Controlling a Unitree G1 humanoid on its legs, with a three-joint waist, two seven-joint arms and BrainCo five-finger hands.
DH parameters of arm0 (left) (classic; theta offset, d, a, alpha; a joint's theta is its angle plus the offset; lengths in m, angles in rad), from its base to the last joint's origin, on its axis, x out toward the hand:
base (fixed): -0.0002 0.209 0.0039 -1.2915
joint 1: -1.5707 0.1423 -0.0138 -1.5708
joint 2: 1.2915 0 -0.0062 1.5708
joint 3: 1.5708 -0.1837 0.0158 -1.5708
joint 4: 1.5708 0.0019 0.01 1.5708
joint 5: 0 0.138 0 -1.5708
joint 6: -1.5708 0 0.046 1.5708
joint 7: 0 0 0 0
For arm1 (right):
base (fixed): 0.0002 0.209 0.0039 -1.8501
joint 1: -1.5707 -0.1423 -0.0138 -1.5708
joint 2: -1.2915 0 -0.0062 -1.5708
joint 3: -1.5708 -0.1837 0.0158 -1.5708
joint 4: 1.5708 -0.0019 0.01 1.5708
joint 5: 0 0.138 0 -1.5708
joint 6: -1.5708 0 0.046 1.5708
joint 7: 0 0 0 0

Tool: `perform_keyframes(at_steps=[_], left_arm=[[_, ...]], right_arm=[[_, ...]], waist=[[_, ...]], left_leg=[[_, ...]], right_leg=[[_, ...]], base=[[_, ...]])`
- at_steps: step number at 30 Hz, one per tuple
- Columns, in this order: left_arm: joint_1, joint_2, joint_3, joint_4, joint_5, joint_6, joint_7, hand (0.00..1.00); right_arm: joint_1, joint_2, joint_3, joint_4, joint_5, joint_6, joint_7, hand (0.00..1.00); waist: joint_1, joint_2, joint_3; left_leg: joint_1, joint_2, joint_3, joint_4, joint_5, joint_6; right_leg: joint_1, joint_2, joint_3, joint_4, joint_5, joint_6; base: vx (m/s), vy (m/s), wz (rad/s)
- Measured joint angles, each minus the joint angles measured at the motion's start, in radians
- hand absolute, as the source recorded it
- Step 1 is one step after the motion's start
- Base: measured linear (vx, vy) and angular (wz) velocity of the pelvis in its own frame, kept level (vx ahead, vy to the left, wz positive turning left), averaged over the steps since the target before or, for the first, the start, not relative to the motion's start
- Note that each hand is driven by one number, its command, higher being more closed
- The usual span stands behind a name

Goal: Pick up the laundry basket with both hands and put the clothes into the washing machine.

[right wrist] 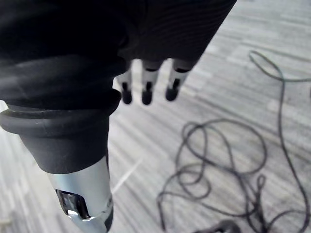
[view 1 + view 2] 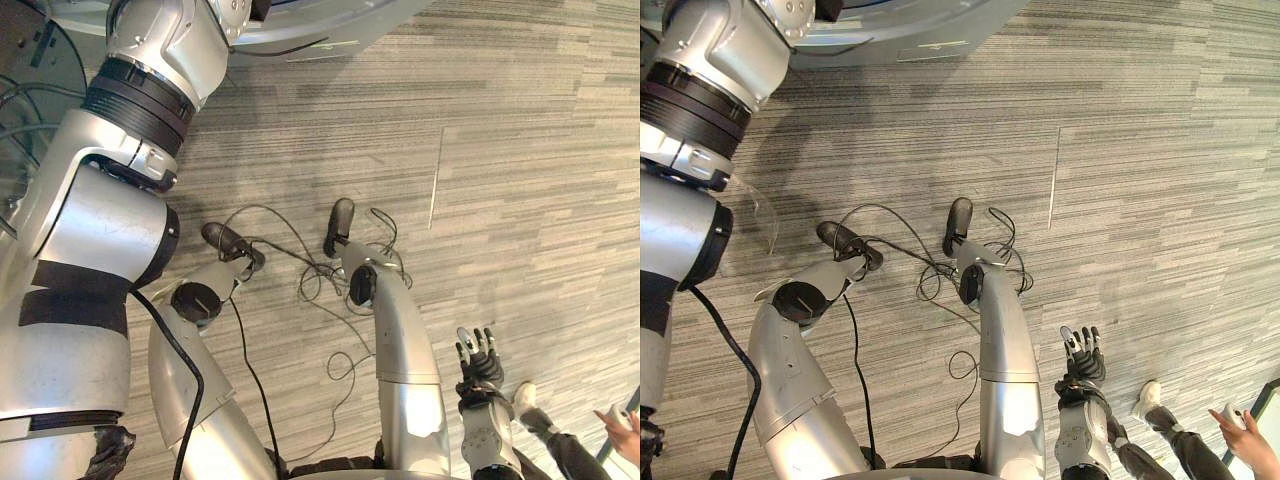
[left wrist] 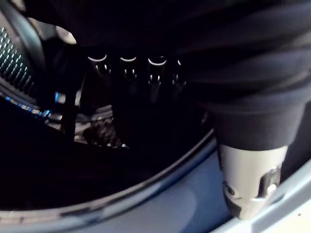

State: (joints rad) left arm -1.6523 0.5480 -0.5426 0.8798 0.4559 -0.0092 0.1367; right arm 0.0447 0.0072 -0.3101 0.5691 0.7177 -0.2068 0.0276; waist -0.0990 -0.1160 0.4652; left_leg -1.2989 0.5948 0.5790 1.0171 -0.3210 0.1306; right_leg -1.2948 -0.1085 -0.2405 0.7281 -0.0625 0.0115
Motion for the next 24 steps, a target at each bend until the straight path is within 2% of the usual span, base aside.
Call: perform_keyframes(at_steps=[1,2,4,6,7,8,9,10,12,16,20,21,24], left_arm=[[0.016,-0.01,0.05,0.019,-0.034,0.005,0.005,0.0],[0.04,-0.027,0.132,0.073,-0.115,0.007,0.023,0.0],[0.062,-0.05,0.149,0.155,-0.27,0.021,0.035,0.0],[0.087,-0.069,0.114,0.201,-0.696,0.009,0.056,0.0],[0.09,-0.078,0.115,0.198,-0.884,-0.031,0.078,0.0],[0.09,-0.079,0.114,0.179,-1.147,-0.066,0.082,0.0],[0.09,-0.08,0.115,0.169,-1.238,-0.08,0.083,0.0],[0.09,-0.089,0.126,0.145,-1.431,-0.119,0.089,0.0],[0.091,-0.104,0.167,0.138,-1.525,-0.154,0.09,0.0],[0.113,-0.128,0.234,0.133,-1.585,-0.17,0.115,0.0],[0.286,-0.197,0.379,-0.117,-1.587,-0.238,0.141,0.0],[0.363,-0.23,0.399,-0.199,-1.583,-0.261,0.148,0.0],[0.565,-0.302,0.398,-0.324,-1.568,-0.286,0.148,0.0]], right_arm=[[0.0,0.001,0.0,0.002,0.001,0.002,0.0,0.0],[0.0,0.005,-0.001,0.005,0.01,0.007,-0.001,0.0],[0.001,0.011,-0.001,0.016,0.023,0.017,-0.001,0.0],[0.001,0.02,-0.001,0.037,0.03,0.021,-0.003,0.0],[0.001,0.025,-0.001,0.045,0.03,0.021,-0.005,0.0],[0.001,0.03,0.0,0.047,0.03,0.022,-0.007,0.0],[0.001,0.031,0.003,0.047,0.03,0.022,-0.008,0.0],[0.001,0.031,0.011,0.048,0.028,0.022,-0.019,0.0],[0.001,0.031,0.015,0.05,0.026,0.021,-0.049,0.0],[0.001,0.028,0.017,0.049,0.018,0.02,-0.051,0.0],[0.001,0.026,0.056,0.043,0.018,0.018,-0.071,0.0],[0.001,0.025,0.072,0.033,0.017,0.017,-0.072,0.0],[0.001,0.004,0.096,0.01,0.016,0.016,-0.077,0.0]], waist=[[0.0,0.0,0.0],[-0.002,0.0,0.0],[-0.002,0.0,0.0],[0.004,0.0,0.0],[0.007,0.0,0.0],[0.008,0.0,0.0],[0.007,0.0,0.0],[0.006,0.0,0.0],[0.006,0.0,0.0],[0.004,0.0,0.0],[0.001,0.0,0.0],[0.001,0.0,-0.001],[0.002,0.002,-0.001]], left_leg=[[0.001,0.0,0.0,-0.001,0.0,0.0],[0.002,0.001,-0.001,-0.002,0.0,0.0],[0.001,0.002,-0.002,-0.004,0.0,0.0],[-0.001,0.002,-0.002,-0.005,0.001,-0.001],[-0.002,0.0,-0.002,-0.004,0.001,0.0],[-0.003,-0.002,-0.003,-0.003,0.001,0.0],[-0.003,-0.003,-0.003,-0.002,0.001,0.0],[-0.005,-0.006,-0.004,-0.001,0.001,0.0],[-0.006,-0.009,-0.009,0.001,0.002,0.002],[-0.006,-0.009,-0.015,0.008,0.001,0.0],[-0.004,-0.025,-0.035,0.013,0.002,-0.001],[0.0,-0.037,-0.042,0.011,0.005,-0.005],[0.024,-0.057,-0.048,0.006,0.008,-0.007]], right_leg=[[0.0,0.001,0.0,0.0,0.0,0.001],[0.0,0.002,0.0,0.001,-0.001,0.0],[-0.001,0.003,-0.002,0.001,-0.001,0.0],[-0.002,0.001,-0.005,0.002,0.003,-0.007],[-0.001,-0.001,-0.006,0.003,0.005,-0.009],[-0.001,-0.004,-0.006,0.004,0.005,-0.009],[-0.001,-0.005,-0.005,0.005,0.005,-0.009],[-0.001,-0.007,-0.006,0.009,0.005,-0.009],[-0.001,-0.011,-0.008,0.016,0.004,-0.009],[-0.002,-0.015,-0.01,0.034,-0.005,-0.014],[-0.001,-0.037,-0.018,0.079,-0.034,-0.021],[0.001,-0.049,-0.021,0.095,-0.046,-0.022],[0.019,-0.07,-0.022,0.122,-0.067,-0.026]], base=[[-0.08,0.014,-0.09],[-0.05,0.007,-0.01],[-0.06,0.011,0.02],[-0.06,0.026,0.07],[-0.05,0.041,0.07],[-0.04,0.039,0.04],[-0.05,0.051,0.01],[-0.05,0.051,0.02],[-0.05,0.048,0.05],[-0.06,0.026,0.05],[-0.06,0.01,0.22],[-0.05,0.0,0.36],[-0.04,-0.002,0.33]])
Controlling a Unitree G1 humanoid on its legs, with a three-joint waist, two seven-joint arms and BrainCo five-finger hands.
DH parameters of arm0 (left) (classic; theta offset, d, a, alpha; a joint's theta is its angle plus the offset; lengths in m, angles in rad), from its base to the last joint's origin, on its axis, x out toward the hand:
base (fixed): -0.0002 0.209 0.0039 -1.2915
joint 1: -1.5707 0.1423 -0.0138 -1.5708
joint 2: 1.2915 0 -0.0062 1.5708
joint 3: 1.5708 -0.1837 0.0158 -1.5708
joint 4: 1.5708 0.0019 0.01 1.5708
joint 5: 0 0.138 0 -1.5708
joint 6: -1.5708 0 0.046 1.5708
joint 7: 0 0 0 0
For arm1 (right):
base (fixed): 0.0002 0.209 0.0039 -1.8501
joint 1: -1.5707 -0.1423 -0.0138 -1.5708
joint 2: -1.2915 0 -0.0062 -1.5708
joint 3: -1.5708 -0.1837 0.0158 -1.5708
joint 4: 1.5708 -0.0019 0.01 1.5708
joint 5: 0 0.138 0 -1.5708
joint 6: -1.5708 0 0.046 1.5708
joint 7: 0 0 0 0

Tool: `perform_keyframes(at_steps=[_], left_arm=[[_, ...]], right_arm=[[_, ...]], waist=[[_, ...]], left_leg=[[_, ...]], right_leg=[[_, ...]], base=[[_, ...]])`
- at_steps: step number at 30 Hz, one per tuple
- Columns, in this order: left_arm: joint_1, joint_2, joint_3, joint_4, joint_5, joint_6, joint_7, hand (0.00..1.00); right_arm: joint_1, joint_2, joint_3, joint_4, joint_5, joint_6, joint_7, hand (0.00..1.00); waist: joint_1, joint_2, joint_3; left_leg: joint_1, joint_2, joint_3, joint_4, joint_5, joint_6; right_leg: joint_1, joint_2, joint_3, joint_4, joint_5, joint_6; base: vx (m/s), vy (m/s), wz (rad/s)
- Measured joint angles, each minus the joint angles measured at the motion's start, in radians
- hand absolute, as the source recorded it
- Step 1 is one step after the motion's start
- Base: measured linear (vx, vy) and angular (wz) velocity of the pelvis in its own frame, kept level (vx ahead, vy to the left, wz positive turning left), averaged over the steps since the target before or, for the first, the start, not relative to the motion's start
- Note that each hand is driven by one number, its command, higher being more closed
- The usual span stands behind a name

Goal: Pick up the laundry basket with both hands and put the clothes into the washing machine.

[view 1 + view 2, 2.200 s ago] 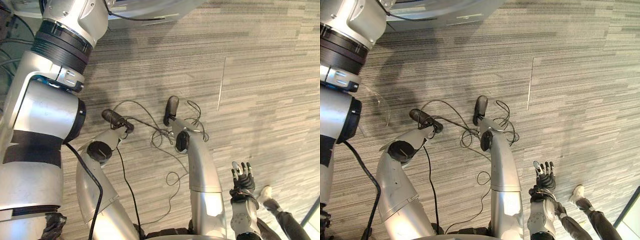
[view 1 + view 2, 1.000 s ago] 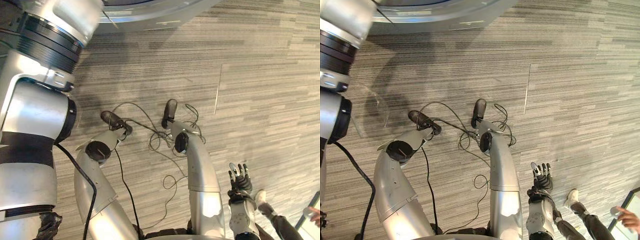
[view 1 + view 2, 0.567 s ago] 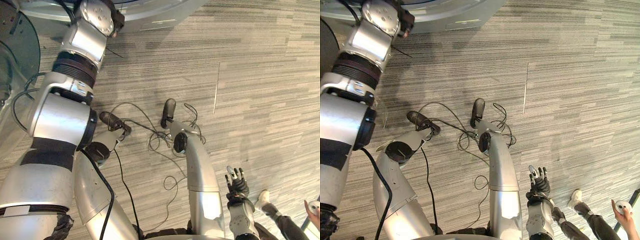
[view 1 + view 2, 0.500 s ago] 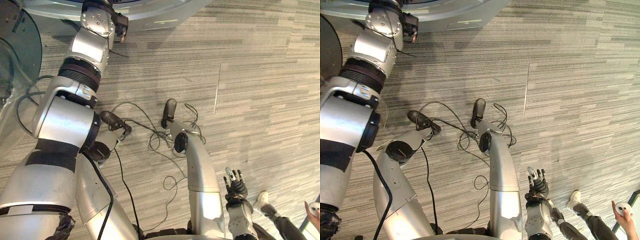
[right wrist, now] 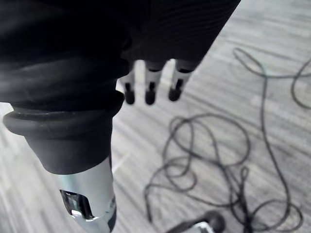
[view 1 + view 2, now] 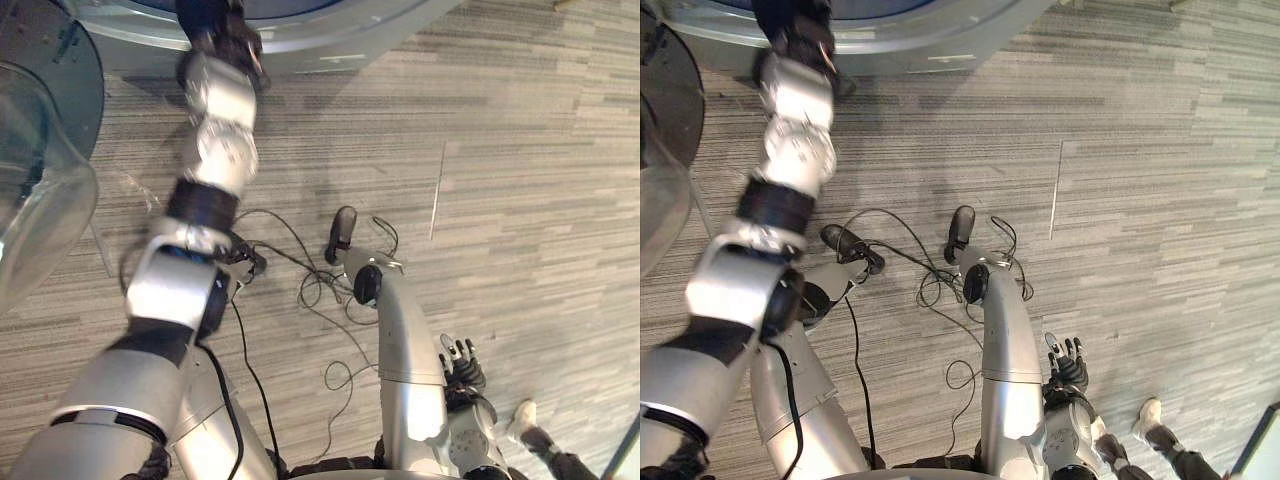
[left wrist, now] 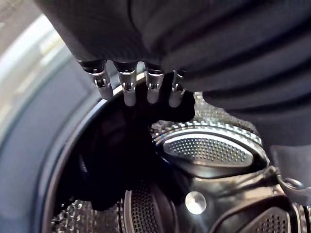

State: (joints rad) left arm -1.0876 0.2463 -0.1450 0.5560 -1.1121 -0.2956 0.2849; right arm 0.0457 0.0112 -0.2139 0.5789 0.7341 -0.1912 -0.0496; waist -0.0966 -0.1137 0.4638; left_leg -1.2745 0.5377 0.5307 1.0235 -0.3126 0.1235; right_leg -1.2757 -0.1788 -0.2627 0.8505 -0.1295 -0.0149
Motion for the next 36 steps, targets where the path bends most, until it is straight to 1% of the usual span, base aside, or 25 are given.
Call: perform_keyframes(at_steps=[3,4,5,6,8,9,10,11,12,13,15,16,17,18,20,22,23,24,25,26,28,30,33,35,36], left_arm=[[0.312,-0.131,-0.021,-0.061,0.086,0.006,-0.002,0.0],[0.469,-0.19,-0.05,-0.069,0.151,0.022,-0.005,0.0],[0.529,-0.207,-0.059,-0.071,0.175,0.031,-0.012,0.0],[0.664,-0.244,-0.059,-0.072,0.227,0.055,-0.04,0.0],[0.768,-0.261,-0.057,-0.065,0.266,0.071,-0.049,0.0],[0.813,-0.265,-0.056,-0.04,0.304,0.074,-0.051,0.0],[0.853,-0.265,-0.053,-0.019,0.329,0.075,-0.054,0.0],[0.896,-0.26,-0.038,0.006,0.426,0.075,-0.061,0.0],[0.93,-0.254,-0.033,0.037,0.541,0.074,-0.062,0.0],[0.943,-0.251,-0.03,0.05,0.586,0.074,-0.063,0.0],[0.984,-0.238,0.001,0.119,0.78,0.081,-0.064,0.0],[0.993,-0.232,0.001,0.141,0.82,0.085,-0.064,0.0],[1.009,-0.221,0.015,0.184,0.885,0.095,-0.066,0.0],[1.035,-0.23,0.079,0.244,0.955,0.099,-0.07,0.0],[1.052,-0.243,0.15,0.307,0.937,0.101,-0.093,0.0],[1.078,-0.247,0.255,0.404,0.776,0.105,-0.121,0.0],[1.09,-0.239,0.287,0.437,0.696,0.114,-0.133,0.0],[1.096,-0.233,0.3,0.447,0.665,0.119,-0.141,0.0],[1.113,-0.222,0.318,0.474,0.641,0.126,-0.156,0.0],[1.128,-0.216,0.329,0.488,0.647,0.135,-0.164,0.0],[1.15,-0.215,0.354,0.522,0.695,0.152,-0.177,0.0],[1.176,-0.22,0.355,0.55,0.842,0.177,-0.182,0.0],[1.177,-0.218,0.354,0.555,0.931,0.191,-0.194,0.0],[1.175,-0.213,0.349,0.555,0.979,0.199,-0.197,0.0],[1.175,-0.212,0.343,0.554,1.01,0.199,-0.196,0.0]], right_arm=[[0.001,-0.03,0.035,-0.015,-0.032,-0.003,-0.007,0.0],[0.001,-0.038,0.041,-0.014,-0.041,-0.003,-0.014,0.0],[0.001,-0.039,0.045,-0.013,-0.044,-0.004,-0.014,0.0],[0.001,-0.039,0.049,-0.01,-0.063,-0.004,-0.015,0.0],[0.003,-0.039,0.056,0.007,-0.077,-0.004,-0.016,0.0],[0.005,-0.045,0.054,0.027,-0.078,-0.007,-0.02,0.0],[0.015,-0.052,0.055,0.039,-0.078,-0.008,-0.027,0.0],[0.031,-0.056,0.056,0.048,-0.078,-0.01,-0.04,0.0],[0.044,-0.061,0.056,0.066,-0.079,-0.023,-0.045,0.0],[0.045,-0.063,0.057,0.08,-0.079,-0.023,-0.049,0.0],[0.048,-0.059,0.064,0.119,-0.111,-0.026,-0.063,0.0],[0.05,-0.058,0.067,0.129,-0.118,-0.026,-0.063,0.0],[0.054,-0.056,0.067,0.151,-0.121,-0.026,-0.062,0.0],[0.062,-0.057,0.059,0.178,-0.138,-0.024,-0.061,0.0],[0.07,-0.057,0.036,0.208,-0.15,-0.024,-0.058,0.0],[0.073,-0.059,-0.017,0.284,-0.159,-0.015,-0.053,0.0],[0.071,-0.06,-0.044,0.321,-0.165,-0.009,-0.052,0.0],[0.07,-0.061,-0.055,0.339,-0.171,-0.001,-0.05,0.0],[0.066,-0.062,-0.075,0.377,-0.189,0.007,-0.039,0.0],[0.065,-0.061,-0.09,0.398,-0.196,0.015,-0.033,0.0],[0.062,-0.058,-0.116,0.452,-0.196,0.033,-0.024,0.0],[0.068,-0.058,-0.158,0.511,-0.227,0.061,-0.006,0.0],[0.067,-0.059,-0.172,0.535,-0.233,0.077,0.008,0.0],[0.071,-0.052,-0.17,0.546,-0.234,0.088,0.013,0.0],[0.069,-0.05,-0.166,0.545,-0.237,0.089,0.023,0.0]], waist=[[0.003,0.006,-0.002],[0.007,0.01,-0.003],[0.011,0.011,-0.003],[0.025,0.015,-0.005],[0.043,0.027,-0.011],[0.058,0.042,-0.018],[0.067,0.061,-0.029],[0.078,0.079,-0.039],[0.088,0.098,-0.056],[0.088,0.105,-0.066],[0.088,0.117,-0.102],[0.087,0.119,-0.114],[0.087,0.12,-0.144],[0.087,0.126,-0.183],[0.083,0.133,-0.216],[0.081,0.144,-0.274],[0.082,0.15,-0.293],[0.083,0.153,-0.301],[0.085,0.157,-0.322],[0.085,0.16,-0.337],[0.084,0.16,-0.357],[0.083,0.155,-0.397],[0.079,0.149,-0.401],[0.076,0.136,-0.397],[0.073,0.132,-0.399]], left_leg=[[0.072,-0.037,-0.006,-0.037,0.01,-0.016],[0.127,-0.066,-0.005,-0.069,0.017,-0.027],[0.153,-0.075,-0.003,-0.082,0.021,-0.034],[0.221,-0.106,-0.002,-0.129,0.034,-0.051],[0.297,-0.136,-0.001,-0.186,0.047,-0.071],[0.346,-0.153,-0.001,-0.224,0.062,-0.082],[0.399,-0.172,-0.002,-0.264,0.081,-0.072],[0.474,-0.197,-0.002,-0.319,0.1,-0.076],[0.547,-0.221,-0.003,-0.375,0.119,-0.084],[0.581,-0.236,-0.003,-0.404,0.131,-0.081],[0.711,-0.281,-0.006,-0.515,0.172,-0.091],[0.737,-0.291,-0.007,-0.542,0.183,-0.095],[0.791,-0.314,-0.01,-0.605,0.207,-0.101],[0.859,-0.338,-0.016,-0.672,0.236,-0.106],[0.914,-0.359,-0.032,-0.728,0.258,-0.113],[1.006,-0.386,-0.049,-0.827,0.298,-0.126],[1.057,-0.4,-0.06,-0.882,0.319,-0.138],[1.081,-0.406,-0.062,-0.909,0.333,-0.136],[1.124,-0.416,-0.062,-0.96,0.349,-0.147],[1.152,-0.421,-0.062,-0.993,0.363,-0.143],[1.216,-0.432,-0.059,-1.046,0.376,-0.152],[1.284,-0.443,-0.039,-1.092,0.379,-0.157],[1.346,-0.448,-0.031,-1.114,0.379,-0.158],[1.407,-0.447,-0.024,-1.114,0.377,-0.16],[1.429,-0.441,-0.007,-1.11,0.368,-0.173]], right_leg=[[0.072,-0.025,-0.008,0.0,-0.022,0.003],[0.124,-0.041,-0.011,-0.007,-0.036,0.009],[0.147,-0.046,-0.012,-0.012,-0.039,0.009],[0.212,-0.057,-0.015,-0.037,-0.044,0.013],[0.289,-0.063,-0.026,-0.076,-0.045,0.015],[0.345,-0.066,-0.036,-0.106,-0.042,0.019],[0.404,-0.068,-0.048,-0.134,-0.041,0.021],[0.482,-0.073,-0.061,-0.173,-0.039,0.026],[0.56,-0.077,-0.075,-0.213,-0.035,0.031],[0.595,-0.08,-0.084,-0.232,-0.034,0.033],[0.729,-0.084,-0.113,-0.307,-0.026,0.042],[0.758,-0.084,-0.123,-0.327,-0.023,0.044],[0.812,-0.083,-0.137,-0.367,-0.017,0.048],[0.885,-0.082,-0.164,-0.415,-0.013,0.053],[0.951,-0.076,-0.184,-0.46,-0.008,0.061],[1.053,-0.057,-0.218,-0.552,0.009,0.073],[1.105,-0.044,-0.234,-0.603,0.021,0.078],[1.128,-0.037,-0.24,-0.625,0.026,0.079],[1.169,-0.025,-0.247,-0.668,0.038,0.083],[1.195,-0.014,-0.248,-0.697,0.046,0.085],[1.251,0.003,-0.246,-0.748,0.061,0.088],[1.305,0.022,-0.228,-0.785,0.068,0.093],[1.349,0.031,-0.204,-0.802,0.07,0.091],[1.398,0.035,-0.176,-0.814,0.07,0.09],[1.413,0.04,-0.154,-0.819,0.07,0.09]], base=[[-0.03,-0.003,0.44],[-0.03,-0.017,0.51],[-0.03,-0.031,0.57],[-0.02,-0.038,0.38],[0.0,-0.055,0.37],[0.02,-0.062,0.38],[0.04,-0.061,0.41],[0.09,-0.062,0.44],[0.08,-0.05,0.39],[0.1,-0.051,0.39],[0.13,-0.069,0.32],[0.15,-0.075,0.28],[0.17,-0.07,0.36],[0.17,-0.072,0.37],[0.1,-0.046,0.3],[0.16,-0.06,0.3],[0.16,-0.049,0.23],[0.14,-0.04,0.15],[0.12,-0.034,0.03],[0.12,-0.031,-0.05],[0.12,-0.022,-0.13],[0.14,-0.031,-0.28],[0.07,-0.015,-0.31],[0.04,-0.036,-0.43],[0.0,-0.04,-0.51]])
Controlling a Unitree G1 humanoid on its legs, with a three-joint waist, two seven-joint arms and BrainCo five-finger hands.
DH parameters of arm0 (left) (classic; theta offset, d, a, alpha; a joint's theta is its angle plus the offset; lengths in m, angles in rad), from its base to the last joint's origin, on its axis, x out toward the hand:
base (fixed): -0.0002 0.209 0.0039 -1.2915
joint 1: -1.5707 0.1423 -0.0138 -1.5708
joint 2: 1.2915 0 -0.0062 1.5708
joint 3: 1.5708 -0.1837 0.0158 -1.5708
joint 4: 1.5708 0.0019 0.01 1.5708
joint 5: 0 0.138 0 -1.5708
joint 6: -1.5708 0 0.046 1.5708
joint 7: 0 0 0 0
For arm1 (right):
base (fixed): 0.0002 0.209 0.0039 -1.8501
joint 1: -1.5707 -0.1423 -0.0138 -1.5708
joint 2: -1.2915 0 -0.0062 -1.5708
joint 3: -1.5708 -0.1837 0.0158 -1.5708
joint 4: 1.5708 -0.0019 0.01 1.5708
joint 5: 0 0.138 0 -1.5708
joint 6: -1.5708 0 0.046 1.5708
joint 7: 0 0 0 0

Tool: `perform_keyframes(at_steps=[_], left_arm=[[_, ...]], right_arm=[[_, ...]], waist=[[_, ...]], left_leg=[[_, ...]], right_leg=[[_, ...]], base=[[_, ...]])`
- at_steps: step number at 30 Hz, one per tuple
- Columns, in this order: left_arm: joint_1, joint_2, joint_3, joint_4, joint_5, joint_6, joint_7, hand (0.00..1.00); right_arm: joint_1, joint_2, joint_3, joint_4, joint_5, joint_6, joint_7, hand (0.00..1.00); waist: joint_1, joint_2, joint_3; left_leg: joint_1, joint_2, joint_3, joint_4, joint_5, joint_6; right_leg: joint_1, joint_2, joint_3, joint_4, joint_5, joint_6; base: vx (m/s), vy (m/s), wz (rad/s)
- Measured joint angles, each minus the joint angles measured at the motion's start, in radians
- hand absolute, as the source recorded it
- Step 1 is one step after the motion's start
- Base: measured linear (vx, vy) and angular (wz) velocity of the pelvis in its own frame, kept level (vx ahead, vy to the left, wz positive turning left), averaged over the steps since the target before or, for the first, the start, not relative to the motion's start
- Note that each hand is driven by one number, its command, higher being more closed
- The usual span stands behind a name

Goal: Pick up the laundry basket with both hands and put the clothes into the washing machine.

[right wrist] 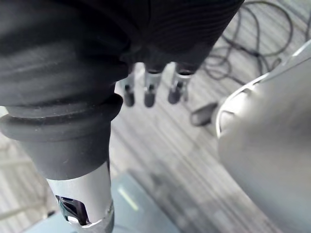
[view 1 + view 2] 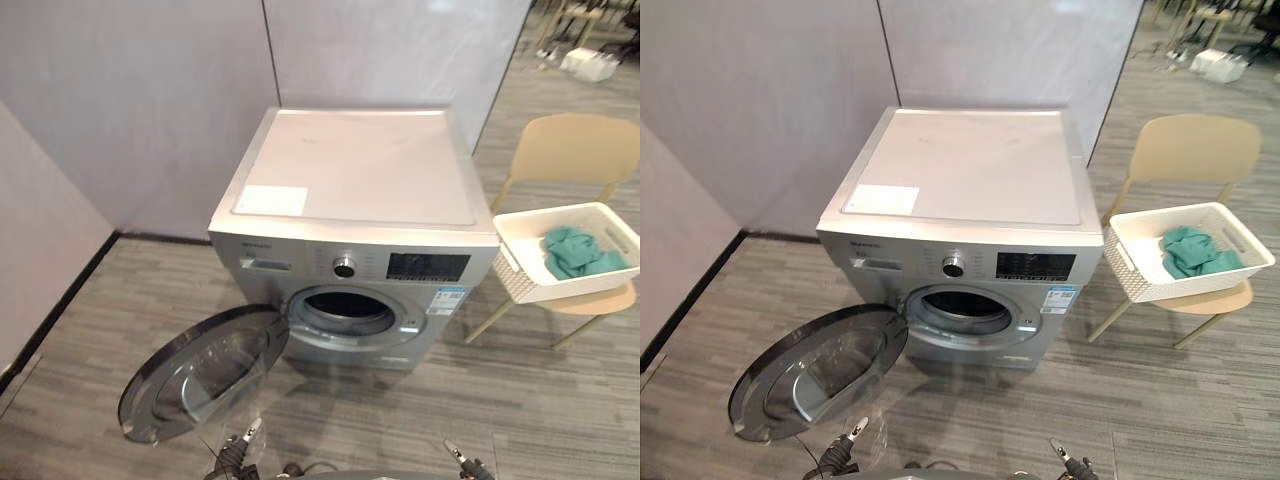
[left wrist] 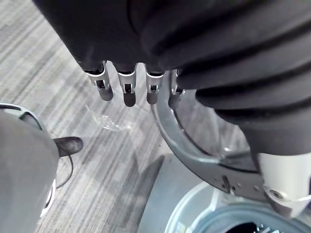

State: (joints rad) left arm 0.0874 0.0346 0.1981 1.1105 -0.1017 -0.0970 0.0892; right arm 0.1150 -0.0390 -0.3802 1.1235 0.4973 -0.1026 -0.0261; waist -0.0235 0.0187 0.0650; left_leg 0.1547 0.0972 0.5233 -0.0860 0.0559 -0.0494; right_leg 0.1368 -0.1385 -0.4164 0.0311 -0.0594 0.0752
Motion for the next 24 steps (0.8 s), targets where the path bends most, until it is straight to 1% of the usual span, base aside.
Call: perform_keyframes(at_steps=[1,2,3,4,5,6,7,8,9,10,11,12,13,14,15,16,17,18,19,20,21,22,23,24], left_arm=[[-0.001,0.0,-0.001,0.0,0.007,0.0,0.0,0.0],[-0.007,0.008,-0.011,-0.001,0.018,0.0,0.002,0.0],[-0.017,0.015,-0.024,-0.002,0.018,0.0,0.004,0.0],[-0.018,0.02,-0.034,-0.002,0.018,0.001,0.005,0.0],[-0.016,0.025,-0.04,-0.005,0.017,0.001,0.006,0.0],[-0.005,0.026,-0.038,-0.032,0.016,0.002,0.013,0.0],[-0.003,0.024,-0.039,-0.045,0.016,0.002,0.019,0.0],[0.0,0.019,-0.04,-0.063,0.016,0.001,0.025,0.0],[0.001,0.016,-0.039,-0.068,0.014,-0.002,0.026,0.0],[0.002,0.015,-0.039,-0.074,0.014,-0.004,0.026,0.0],[0.007,0.006,-0.039,-0.082,0.014,-0.009,0.026,0.0],[-0.005,0.0,-0.04,-0.095,0.015,-0.017,0.025,0.0],[-0.007,-0.013,-0.043,-0.097,0.016,-0.017,0.024,0.0],[0.0,-0.029,-0.047,-0.105,0.013,-0.021,0.022,0.0],[0.012,-0.032,-0.049,-0.126,0.016,-0.026,0.022,0.0],[0.023,-0.029,-0.046,-0.13,0.016,-0.029,0.022,0.0],[0.031,-0.027,-0.029,-0.129,0.019,-0.035,0.023,0.0],[0.043,-0.021,-0.027,-0.124,0.038,-0.035,0.023,0.0],[0.052,-0.018,-0.027,-0.12,0.042,-0.035,0.022,0.0],[0.063,-0.019,-0.025,-0.101,0.054,-0.033,0.02,0.0],[0.064,-0.019,-0.016,-0.076,0.068,-0.028,0.02,0.0],[0.065,-0.021,0.004,-0.075,0.077,-0.021,0.02,0.0],[0.062,-0.015,0.009,-0.076,0.077,-0.02,0.02,0.0],[0.062,-0.007,0.01,-0.076,0.076,-0.02,0.02,0.0]], right_arm=[[0.0,-0.001,0.005,-0.001,-0.002,0.0,0.006,0.0],[-0.002,0.003,0.023,-0.002,-0.009,0.0,0.011,0.0],[-0.001,0.005,0.046,-0.001,-0.021,0.001,0.011,0.0],[0.001,0.008,0.049,-0.001,-0.027,0.001,0.011,0.0],[0.002,0.01,0.06,-0.002,-0.031,0.001,0.011,0.0],[0.002,-0.018,0.097,-0.003,-0.038,-0.001,0.012,0.0],[0.001,-0.033,0.117,-0.002,-0.039,-0.002,0.013,0.0],[0.001,-0.058,0.159,-0.002,-0.041,-0.002,0.012,0.0],[0.001,-0.068,0.177,-0.001,-0.044,-0.002,0.012,0.0],[0.001,-0.081,0.207,-0.001,-0.057,-0.003,0.012,0.0],[-0.004,-0.089,0.23,-0.001,-0.072,-0.003,0.011,0.0],[-0.009,-0.099,0.229,-0.008,-0.081,-0.002,0.013,0.0],[-0.007,-0.108,0.222,-0.007,-0.083,0.001,0.01,0.0],[-0.009,-0.121,0.22,-0.008,-0.091,0.003,0.01,0.0],[-0.022,-0.128,0.221,-0.011,-0.109,0.002,0.013,0.0],[-0.032,-0.128,0.222,-0.011,-0.115,0.001,0.014,0.0],[-0.051,-0.123,0.23,-0.016,-0.116,0.0,0.014,0.0],[-0.063,-0.116,0.238,-0.022,-0.138,-0.002,0.022,0.0],[-0.067,-0.116,0.244,-0.022,-0.149,-0.003,0.027,0.0],[-0.071,-0.117,0.266,-0.022,-0.155,-0.003,0.032,0.0],[-0.071,-0.116,0.265,-0.023,-0.155,-0.004,0.032,0.0],[-0.063,-0.106,0.265,-0.025,-0.156,-0.004,0.032,0.0],[-0.057,-0.101,0.265,-0.025,-0.156,-0.003,0.032,0.0],[-0.045,-0.099,0.262,-0.025,-0.156,-0.003,0.033,0.0]], waist=[[-0.001,-0.001,-0.001],[-0.007,-0.009,0.003],[-0.006,-0.013,0.008],[-0.006,-0.012,0.011],[-0.004,-0.005,0.018],[0.002,0.015,0.036],[0.009,0.028,0.038],[0.014,0.043,0.042],[0.014,0.041,0.045],[0.016,0.046,0.044],[0.029,0.058,0.054],[0.032,0.059,0.093],[0.032,0.08,0.104],[0.037,0.097,0.112],[0.039,0.107,0.115],[0.04,0.108,0.114],[0.043,0.108,0.114],[0.05,0.112,0.111],[0.055,0.118,0.107],[0.066,0.126,0.105],[0.063,0.122,0.102],[0.061,0.112,0.094],[0.065,0.096,0.084],[0.065,0.081,0.075]], left_leg=[[0.003,0.007,0.005,0.01,-0.008,-0.011],[-0.007,0.034,0.009,0.071,-0.035,-0.027],[-0.042,0.082,0.009,0.198,-0.099,-0.033],[-0.064,0.116,0.01,0.278,-0.132,-0.039],[-0.105,0.173,0.0,0.426,-0.17,-0.046],[-0.201,0.29,-0.043,0.699,-0.167,-0.022],[-0.236,0.323,-0.074,0.785,-0.143,0.019],[-0.297,0.337,-0.18,0.893,-0.065,0.098],[-0.318,0.324,-0.24,0.919,-0.014,0.099],[-0.341,0.275,-0.357,0.934,0.095,0.046],[-0.381,0.242,-0.45,0.971,0.191,0.012],[-0.408,0.189,-0.526,1.035,0.079,-0.038],[-0.412,0.159,-0.548,1.039,0.004,-0.043],[-0.413,0.111,-0.554,1.006,-0.065,-0.023],[-0.414,0.045,-0.554,0.924,-0.107,0.0],[-0.415,0.017,-0.56,0.876,-0.115,0.012],[-0.407,-0.037,-0.605,0.747,-0.114,0.011],[-0.374,-0.067,-0.668,0.592,-0.11,0.005],[-0.348,-0.066,-0.689,0.523,-0.106,-0.001],[-0.31,-0.049,-0.684,0.448,-0.102,-0.005],[-0.285,-0.031,-0.668,0.43,-0.138,-0.006],[-0.258,-0.03,-0.663,0.4,-0.162,-0.002],[-0.247,-0.034,-0.653,0.377,-0.177,-0.004],[-0.238,-0.05,-0.644,0.37,-0.189,0.012]], right_leg=[[0.0,0.004,0.01,0.0,0.0,0.0],[0.002,0.009,0.03,0.0,0.001,-0.004],[0.004,0.024,0.052,-0.001,-0.001,-0.011],[0.007,0.035,0.064,-0.001,-0.007,-0.021],[0.011,0.053,0.088,0.0,-0.017,-0.034],[0.011,0.098,0.141,0.002,-0.021,-0.054],[0.012,0.115,0.165,0.003,-0.015,-0.066],[0.011,0.137,0.215,0.003,-0.012,-0.076],[0.01,0.143,0.238,-0.001,-0.012,-0.081],[0.01,0.152,0.282,-0.02,-0.014,-0.094],[-0.024,0.164,0.316,0.033,-0.04,-0.143],[-0.053,0.167,0.366,0.082,-0.028,-0.144],[-0.055,0.175,0.375,0.09,-0.029,-0.144],[-0.073,0.18,0.399,0.104,-0.029,-0.144],[-0.087,0.187,0.445,0.108,-0.029,-0.144],[-0.096,0.191,0.47,0.108,-0.028,-0.146],[-0.109,0.2,0.517,0.106,-0.022,-0.155],[-0.122,0.216,0.556,0.103,-0.015,-0.166],[-0.127,0.228,0.567,0.104,-0.014,-0.165],[-0.122,0.249,0.583,0.114,-0.004,-0.157],[-0.112,0.26,0.597,0.116,-0.013,-0.153],[-0.104,0.262,0.602,0.115,-0.023,-0.149],[-0.105,0.255,0.607,0.134,-0.045,-0.141],[-0.116,0.242,0.605,0.175,-0.08,-0.134]], base=[[-0.02,-0.056,-0.51],[-0.05,-0.102,-0.53],[-0.05,-0.124,-0.54],[-0.07,-0.125,-0.61],[-0.09,-0.102,-0.93],[-0.1,-0.11,-1.11],[-0.09,-0.096,-1.42],[-0.04,-0.054,-1.11],[-0.01,-0.044,-1.38],[0.04,-0.078,-1.4],[0.05,-0.072,-1.61],[0.03,-0.042,-1.17],[-0.04,0.035,-0.88],[-0.06,0.038,-0.85],[-0.04,0.039,-0.99],[0.0,0.016,-1.27],[0.08,0.013,-1.42],[0.08,0.014,-1.48],[0.13,0.035,-1.49],[0.12,0.052,-1.06],[0.14,0.059,-0.8],[0.15,0.064,-0.2],[0.17,0.067,-0.01],[0.17,0.067,0.05]])
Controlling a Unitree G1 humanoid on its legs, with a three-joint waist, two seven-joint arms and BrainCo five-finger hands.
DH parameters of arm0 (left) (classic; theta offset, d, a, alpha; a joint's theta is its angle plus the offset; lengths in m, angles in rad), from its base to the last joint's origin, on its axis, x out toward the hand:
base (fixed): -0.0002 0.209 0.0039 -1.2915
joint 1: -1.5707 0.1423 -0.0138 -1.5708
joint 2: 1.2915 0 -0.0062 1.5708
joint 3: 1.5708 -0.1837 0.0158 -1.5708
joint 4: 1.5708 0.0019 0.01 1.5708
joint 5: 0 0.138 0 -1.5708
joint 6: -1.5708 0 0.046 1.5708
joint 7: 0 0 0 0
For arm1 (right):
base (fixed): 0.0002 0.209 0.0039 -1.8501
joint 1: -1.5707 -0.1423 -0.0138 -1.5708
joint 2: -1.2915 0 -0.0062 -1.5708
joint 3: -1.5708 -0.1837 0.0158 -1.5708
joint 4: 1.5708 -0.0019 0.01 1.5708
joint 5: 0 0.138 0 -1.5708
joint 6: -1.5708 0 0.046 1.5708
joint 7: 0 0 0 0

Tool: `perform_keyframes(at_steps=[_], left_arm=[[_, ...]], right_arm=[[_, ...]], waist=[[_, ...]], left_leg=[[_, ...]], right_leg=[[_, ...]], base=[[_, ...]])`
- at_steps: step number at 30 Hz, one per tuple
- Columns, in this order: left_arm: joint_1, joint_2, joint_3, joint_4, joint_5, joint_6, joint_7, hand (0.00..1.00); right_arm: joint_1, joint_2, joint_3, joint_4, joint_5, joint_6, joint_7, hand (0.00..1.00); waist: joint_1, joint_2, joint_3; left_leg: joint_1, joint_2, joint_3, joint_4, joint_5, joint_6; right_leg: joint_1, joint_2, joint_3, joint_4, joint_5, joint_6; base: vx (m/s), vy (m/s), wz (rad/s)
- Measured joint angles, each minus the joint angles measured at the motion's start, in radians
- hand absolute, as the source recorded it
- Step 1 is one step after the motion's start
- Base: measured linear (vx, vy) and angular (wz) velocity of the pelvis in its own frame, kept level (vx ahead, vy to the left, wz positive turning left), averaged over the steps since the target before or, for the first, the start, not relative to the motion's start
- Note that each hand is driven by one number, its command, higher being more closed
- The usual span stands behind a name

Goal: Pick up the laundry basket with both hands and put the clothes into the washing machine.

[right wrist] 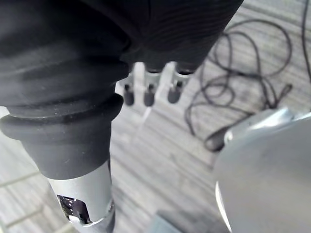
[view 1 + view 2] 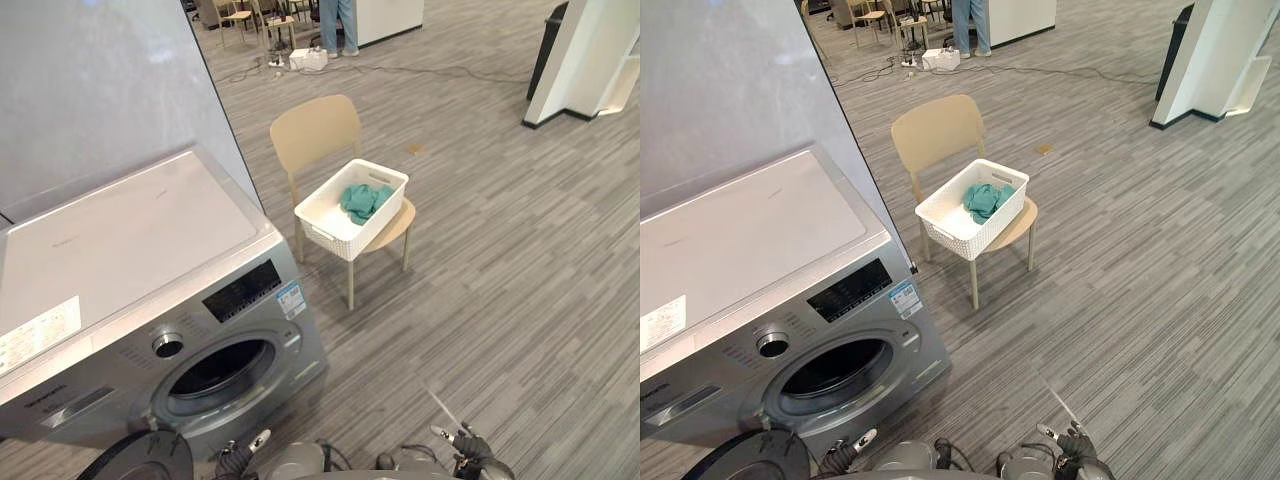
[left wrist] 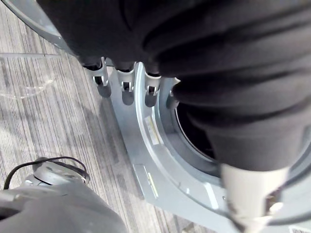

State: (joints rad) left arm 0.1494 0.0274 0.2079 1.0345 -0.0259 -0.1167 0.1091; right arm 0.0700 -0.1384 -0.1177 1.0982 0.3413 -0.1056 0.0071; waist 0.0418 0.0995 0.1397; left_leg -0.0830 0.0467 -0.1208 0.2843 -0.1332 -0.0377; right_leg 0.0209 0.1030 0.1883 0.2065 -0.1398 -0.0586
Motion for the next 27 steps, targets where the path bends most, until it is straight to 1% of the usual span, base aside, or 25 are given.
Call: perform_keyframes(at_steps=[1,2,3,4,5,6,7,8,9,10,11,12,13,14,15,16,17,18,19,20,21,23,24,26,27], left_arm=[[0.001,0.004,0.002,0.0,-0.002,0.0,0.001,0.0],[0.0,0.014,0.003,-0.002,-0.003,-0.001,0.002,0.0],[0.004,0.016,0.001,-0.001,-0.002,0.0,0.002,0.0],[0.004,0.028,0.0,0.0,-0.004,0.004,0.004,0.0],[0.003,0.031,-0.013,0.001,-0.024,0.004,0.007,0.0],[0.003,0.032,-0.022,0.0,-0.034,0.004,0.007,0.0],[-0.004,0.033,-0.031,0.0,-0.046,0.003,0.007,0.0],[-0.025,0.031,-0.043,-0.004,-0.057,0.0,0.007,0.0],[-0.037,0.025,-0.042,-0.004,-0.072,-0.002,0.007,0.0],[-0.042,0.023,-0.043,-0.004,-0.083,-0.002,0.007,0.0],[-0.049,0.025,-0.05,-0.004,-0.093,-0.004,0.007,0.0],[-0.055,0.027,-0.051,-0.004,-0.103,-0.007,0.006,0.0],[-0.058,0.031,-0.053,-0.003,-0.12,-0.012,0.006,0.0],[-0.063,0.026,-0.051,0.004,-0.121,-0.011,0.008,0.0],[-0.057,-0.002,-0.054,0.02,-0.121,-0.012,0.002,0.0],[-0.056,-0.027,-0.051,0.033,-0.122,-0.014,0.002,0.0],[-0.05,-0.04,-0.041,0.033,-0.127,-0.015,0.002,0.0],[-0.053,-0.039,-0.027,0.03,-0.141,-0.02,0.003,0.0],[-0.056,-0.038,-0.014,0.027,-0.143,-0.02,0.003,0.0],[-0.054,-0.034,0.003,0.016,-0.159,-0.02,0.003,0.0],[-0.046,-0.032,0.004,0.014,-0.16,-0.02,0.001,0.0],[-0.039,-0.023,0.03,-0.014,-0.167,-0.021,-0.002,0.0],[-0.042,-0.018,0.039,-0.013,-0.157,-0.021,-0.005,0.0],[-0.041,-0.019,0.049,-0.012,-0.156,-0.02,-0.013,0.0],[-0.041,-0.019,0.067,-0.006,-0.15,-0.017,-0.023,0.0]], right_arm=[[0.002,0.006,-0.005,-0.003,0.002,0.0,0.0,0.0],[0.012,0.017,-0.007,-0.004,0.001,0.0,0.001,0.0],[0.006,0.023,-0.004,-0.004,-0.001,0.0,0.006,0.0],[-0.01,0.044,-0.012,-0.017,0.001,-0.001,0.022,0.0],[-0.026,0.042,-0.032,-0.025,0.001,-0.002,0.028,0.0],[-0.028,0.036,-0.033,-0.024,0.002,-0.001,0.029,0.0],[-0.025,0.022,-0.032,-0.023,0.0,-0.001,0.032,0.0],[-0.026,0.011,-0.038,-0.018,-0.001,0.0,0.032,0.0],[-0.028,0.009,-0.065,0.0,-0.009,-0.002,0.017,0.0],[-0.026,0.007,-0.086,0.01,-0.01,-0.002,0.015,0.0],[-0.023,0.0,-0.116,0.023,-0.01,0.003,0.018,0.0],[-0.013,0.001,-0.125,0.029,-0.01,0.006,0.018,0.0],[-0.003,0.003,-0.126,0.042,-0.011,0.007,0.018,0.0],[-0.003,-0.011,-0.134,0.056,-0.009,0.01,0.021,0.0],[0.002,-0.035,-0.138,0.063,-0.012,0.016,0.018,0.0],[0.006,-0.058,-0.138,0.078,-0.022,0.021,0.017,0.0],[0.007,-0.065,-0.137,0.088,-0.03,0.024,0.018,0.0],[0.013,-0.067,-0.138,0.096,-0.035,0.026,0.019,0.0],[0.021,-0.061,-0.137,0.096,-0.034,0.026,0.019,0.0],[0.042,-0.042,-0.137,0.095,-0.03,0.026,0.018,0.0],[0.05,-0.034,-0.135,0.095,-0.028,0.026,0.019,0.0],[0.055,-0.024,-0.131,0.095,-0.022,0.025,0.018,0.0],[0.046,-0.028,-0.138,0.095,-0.018,0.025,0.018,0.0],[0.034,-0.032,-0.143,0.095,-0.018,0.024,0.017,0.0],[0.02,-0.029,-0.157,0.096,-0.018,0.025,0.018,0.0]], waist=[[0.001,-0.012,-0.002],[0.006,-0.037,-0.005],[0.009,-0.047,-0.005],[0.006,-0.066,0.004],[-0.012,-0.051,0.03],[-0.019,-0.05,0.032],[-0.02,-0.051,0.031],[-0.013,-0.048,0.029],[-0.008,-0.039,0.029],[-0.007,-0.033,0.028],[-0.007,-0.029,0.025],[-0.005,-0.033,0.022],[-0.005,-0.049,0.014],[-0.006,-0.038,0.015],[-0.013,0.004,0.006],[-0.013,0.018,-0.001],[-0.015,0.016,-0.003],[-0.027,0.017,-0.005],[-0.032,0.018,-0.004],[-0.027,0.016,-0.003],[-0.017,0.009,0.0],[-0.001,-0.011,0.004],[0.001,-0.016,0.008],[0.003,-0.019,0.01],[0.005,-0.021,0.012]], left_leg=[[0.013,-0.011,0.002,-0.002,-0.005,0.006],[0.029,-0.029,0.015,-0.018,-0.019,0.015],[0.032,-0.033,0.032,-0.024,-0.026,0.011],[0.041,-0.036,0.056,-0.009,-0.037,0.021],[0.061,-0.022,0.058,0.033,-0.048,0.024],[0.078,-0.016,0.061,0.041,-0.057,0.024],[0.11,-0.012,0.068,0.027,-0.063,0.025],[0.13,-0.003,0.066,0.011,-0.073,0.016],[0.132,0.015,0.064,0.01,-0.082,0.002],[0.134,0.029,0.059,0.013,-0.087,-0.007],[0.139,0.061,0.059,0.014,-0.099,-0.032],[0.138,0.081,0.063,0.014,-0.108,-0.057],[0.13,0.107,0.066,0.015,-0.124,-0.098],[0.142,0.149,0.061,0.014,-0.136,-0.124],[0.153,0.199,0.047,0.005,-0.125,-0.131],[0.141,0.222,0.032,0.04,-0.068,-0.113],[0.109,0.229,0.024,0.098,-0.012,-0.075],[0.032,0.254,0.024,0.211,0.072,-0.001],[-0.004,0.276,0.03,0.26,0.123,0.026],[-0.066,0.329,0.062,0.367,0.199,0.086],[-0.113,0.348,0.102,0.48,0.189,0.09],[-0.17,0.366,0.261,0.651,0.152,0.14],[-0.184,0.337,0.339,0.672,0.106,0.101],[-0.197,0.274,0.359,0.624,0.053,0.049],[-0.202,0.209,0.38,0.527,0.033,0.025]], right_leg=[[-0.016,-0.009,-0.001,0.032,-0.024,0.009],[-0.06,-0.025,-0.002,0.154,-0.083,0.082],[-0.119,-0.027,-0.002,0.274,-0.116,0.16],[-0.245,-0.041,-0.039,0.529,-0.098,0.306],[-0.29,-0.06,-0.095,0.669,-0.083,0.317],[-0.303,-0.105,-0.148,0.722,-0.091,0.302],[-0.305,-0.244,-0.277,0.773,-0.109,0.222],[-0.302,-0.371,-0.356,0.753,-0.12,0.081],[-0.291,-0.42,-0.361,0.668,-0.121,0.073],[-0.276,-0.427,-0.348,0.584,-0.113,0.088],[-0.232,-0.439,-0.297,0.396,-0.083,0.137],[-0.206,-0.445,-0.267,0.289,-0.047,0.168],[-0.174,-0.456,-0.26,0.198,0.02,0.248],[-0.163,-0.438,-0.293,0.197,0.05,0.319],[-0.167,-0.385,-0.326,0.211,0.018,0.289],[-0.182,-0.348,-0.327,0.243,-0.015,0.252],[-0.176,-0.335,-0.332,0.245,-0.03,0.238],[-0.134,-0.308,-0.371,0.216,-0.037,0.216],[-0.107,-0.289,-0.398,0.193,-0.032,0.195],[-0.045,-0.248,-0.436,0.13,-0.022,0.151],[-0.004,-0.219,-0.455,0.086,-0.018,0.118],[0.079,-0.176,-0.49,-0.014,-0.001,0.08],[0.128,-0.155,-0.506,-0.066,0.014,0.07],[0.142,-0.153,-0.522,-0.083,0.015,0.067],[0.152,-0.155,-0.535,-0.094,0.015,0.067]], base=[[0.2,0.056,-0.06],[0.12,0.03,-0.21],[0.12,0.002,-0.44],[0.07,-0.04,-0.31],[0.14,-0.067,-0.17],[0.12,-0.067,0.11],[0.14,-0.075,0.1],[0.13,-0.114,0.04],[0.14,-0.148,-0.04],[0.22,-0.323,-0.14],[0.21,-0.349,-0.16],[0.25,-0.516,-0.22],[0.18,-0.561,-0.2],[0.17,-0.558,-0.13],[0.21,-0.51,-0.14],[0.2,-0.458,-0.16],[0.26,-0.573,-0.02],[0.2,-0.514,0.22],[0.21,-0.469,0.52],[0.19,-0.402,0.44],[0.17,-0.356,0.37],[0.19,-0.294,0.27],[0.23,-0.247,0.3],[0.17,-0.113,0.25],[0.19,-0.054,0.18]])
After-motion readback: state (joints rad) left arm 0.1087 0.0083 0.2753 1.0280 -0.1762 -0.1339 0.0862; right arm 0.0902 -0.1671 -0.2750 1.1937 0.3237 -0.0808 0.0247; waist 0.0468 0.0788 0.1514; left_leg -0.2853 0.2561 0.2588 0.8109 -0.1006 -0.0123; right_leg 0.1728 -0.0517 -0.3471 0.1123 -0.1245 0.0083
